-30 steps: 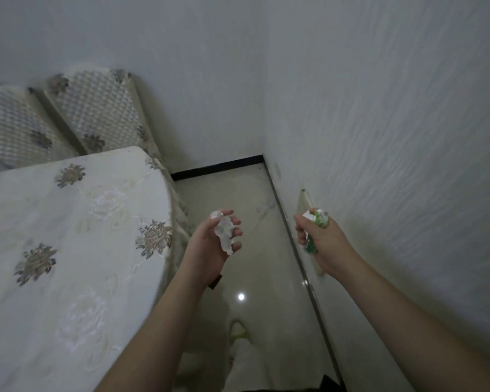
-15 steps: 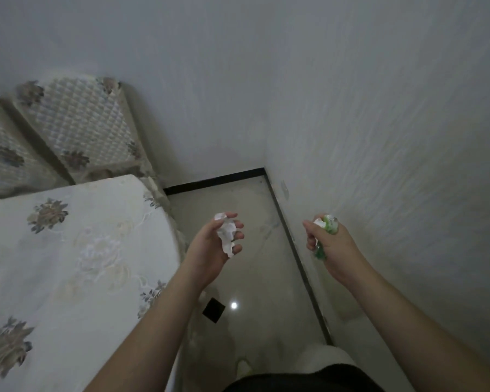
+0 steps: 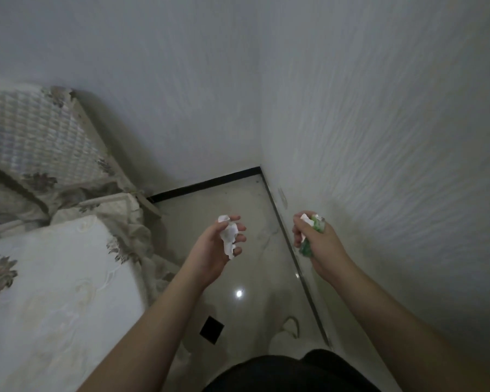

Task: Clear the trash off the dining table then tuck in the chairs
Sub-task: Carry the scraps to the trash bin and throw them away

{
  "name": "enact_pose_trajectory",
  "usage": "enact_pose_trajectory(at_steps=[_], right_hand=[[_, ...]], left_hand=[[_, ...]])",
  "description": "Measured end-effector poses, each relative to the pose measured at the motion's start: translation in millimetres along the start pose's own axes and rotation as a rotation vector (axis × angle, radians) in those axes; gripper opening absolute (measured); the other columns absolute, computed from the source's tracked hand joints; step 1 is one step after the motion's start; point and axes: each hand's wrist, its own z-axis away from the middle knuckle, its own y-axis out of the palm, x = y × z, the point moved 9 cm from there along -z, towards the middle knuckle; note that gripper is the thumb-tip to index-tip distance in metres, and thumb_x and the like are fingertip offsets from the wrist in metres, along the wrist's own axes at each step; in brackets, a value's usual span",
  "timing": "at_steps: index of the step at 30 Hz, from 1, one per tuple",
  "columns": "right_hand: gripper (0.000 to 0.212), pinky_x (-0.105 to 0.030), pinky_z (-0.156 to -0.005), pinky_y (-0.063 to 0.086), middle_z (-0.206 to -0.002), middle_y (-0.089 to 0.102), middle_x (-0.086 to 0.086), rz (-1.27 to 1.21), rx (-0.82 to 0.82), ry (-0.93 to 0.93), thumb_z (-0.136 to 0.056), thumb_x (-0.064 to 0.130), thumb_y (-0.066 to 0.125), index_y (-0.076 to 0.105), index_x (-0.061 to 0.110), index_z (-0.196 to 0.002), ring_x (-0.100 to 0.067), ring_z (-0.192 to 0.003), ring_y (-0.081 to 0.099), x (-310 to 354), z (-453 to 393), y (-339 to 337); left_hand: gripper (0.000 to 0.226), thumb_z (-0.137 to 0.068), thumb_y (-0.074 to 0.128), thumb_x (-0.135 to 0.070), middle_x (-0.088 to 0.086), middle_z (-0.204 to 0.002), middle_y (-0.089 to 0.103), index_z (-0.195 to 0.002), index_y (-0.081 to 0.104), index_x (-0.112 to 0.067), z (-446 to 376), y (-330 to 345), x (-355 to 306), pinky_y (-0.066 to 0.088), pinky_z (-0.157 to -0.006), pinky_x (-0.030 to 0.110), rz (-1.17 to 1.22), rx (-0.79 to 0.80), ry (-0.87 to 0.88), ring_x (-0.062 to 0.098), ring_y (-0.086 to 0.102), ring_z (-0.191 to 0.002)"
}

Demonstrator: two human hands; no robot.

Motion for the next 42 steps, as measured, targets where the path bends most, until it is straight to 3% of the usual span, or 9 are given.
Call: enact_pose_trajectory(at_steps=[11, 15, 19, 22, 27, 31, 36, 39, 42], right_hand=[[0.012, -0.030, -0.056, 0.042, -0.068, 0.055, -0.004, 0.042, -0.046, 0.026, -0.095, 0.011, 0.054, 0.065, 0.015, -0.093, -0.014, -0.058, 0.050, 27, -109, 47], [0.007, -0.031, -0.055, 0.038, -0.065, 0.050, -0.003, 0.082, -0.141, -0.006, -0.088, 0.021, 0.062, 0.067, 0.017, -0.091, -0.015, -0.054, 0.047, 36, -141, 56], [0.014, -0.031, -0.055, 0.038, -0.063, 0.050, -0.005, 0.170, -0.188, -0.031, -0.096, 0.009, 0.052, 0.065, 0.013, -0.094, -0.020, -0.055, 0.048, 50, -162, 65], [0.017, -0.027, -0.051, 0.039, -0.063, 0.052, -0.003, 0.226, -0.230, -0.025, -0.097, 0.013, 0.050, 0.065, 0.018, -0.094, -0.020, -0.057, 0.051, 59, -179, 67], [0.013, -0.033, -0.058, 0.039, -0.063, 0.053, -0.001, 0.064, -0.239, 0.023, -0.096, 0.013, 0.052, 0.065, 0.016, -0.095, -0.019, -0.055, 0.049, 42, -207, 60], [0.014, -0.029, -0.055, 0.041, -0.062, 0.055, 0.001, 0.113, -0.167, 0.039, -0.095, 0.015, 0.054, 0.067, 0.021, -0.093, -0.017, -0.056, 0.051, 25, -252, 61], [0.012, -0.024, -0.051, 0.044, -0.062, 0.056, 0.003, 0.145, -0.178, 0.068, -0.095, 0.016, 0.055, 0.066, 0.019, -0.097, -0.014, -0.057, 0.053, -18, -309, 41], [0.018, -0.028, -0.056, 0.042, -0.062, 0.054, 0.001, 0.077, -0.182, 0.090, -0.095, 0.011, 0.054, 0.067, 0.023, -0.090, -0.016, -0.057, 0.051, -66, -336, 30], [0.024, -0.035, -0.061, 0.041, -0.064, 0.054, 0.000, 0.085, -0.174, 0.099, -0.096, 0.012, 0.054, 0.069, 0.029, -0.087, -0.018, -0.058, 0.050, -118, -362, 19]], left_hand=[[0.025, -0.080, 0.051, -0.024, 0.007, -0.087, 0.059, -0.100, 0.061, -0.013, -109, -29, -64, 0.036, -0.062, 0.030, 0.135, 0.065, -0.011, 0.018, 0.053, -0.072], [0.030, -0.078, 0.052, -0.028, 0.005, -0.087, 0.062, -0.103, 0.060, -0.013, -161, -40, -81, 0.038, -0.057, 0.027, -0.118, 0.119, -0.039, 0.016, 0.058, -0.070], [0.032, -0.078, 0.052, -0.028, 0.008, -0.090, 0.063, -0.104, 0.060, -0.011, -204, -33, -99, 0.043, -0.055, 0.029, -0.182, 0.185, -0.069, 0.020, 0.061, -0.074], [0.031, -0.081, 0.051, -0.028, 0.009, -0.094, 0.066, -0.106, 0.060, -0.012, -232, -26, -101, 0.050, -0.062, 0.031, -0.214, 0.238, -0.108, 0.022, 0.063, -0.081], [0.030, -0.083, 0.049, -0.027, 0.008, -0.098, 0.066, -0.106, 0.062, -0.014, -280, -22, -87, 0.051, -0.063, 0.029, -0.300, 0.186, -0.132, 0.021, 0.063, -0.082], [0.018, -0.093, 0.049, -0.016, 0.011, -0.094, 0.064, -0.103, 0.065, -0.013, -324, -49, -61, 0.051, -0.061, 0.031, -0.380, 0.009, -0.129, 0.020, 0.063, -0.076], [0.013, -0.092, 0.051, -0.021, 0.001, -0.093, 0.063, -0.099, 0.062, -0.023, -379, -85, -16, 0.052, -0.066, 0.033, -0.772, -0.171, -0.007, 0.015, 0.063, -0.075], [0.015, -0.091, 0.052, -0.019, -0.004, -0.100, 0.060, -0.102, 0.062, -0.024, -416, -91, 19, 0.045, -0.068, 0.027, -1.127, -0.143, 0.123, 0.011, 0.059, -0.074], [0.022, -0.088, 0.055, -0.011, 0.000, -0.106, 0.058, -0.107, 0.062, -0.018, -456, -102, 62, 0.043, -0.072, 0.025, -1.244, -0.099, 0.215, 0.016, 0.059, -0.076]])
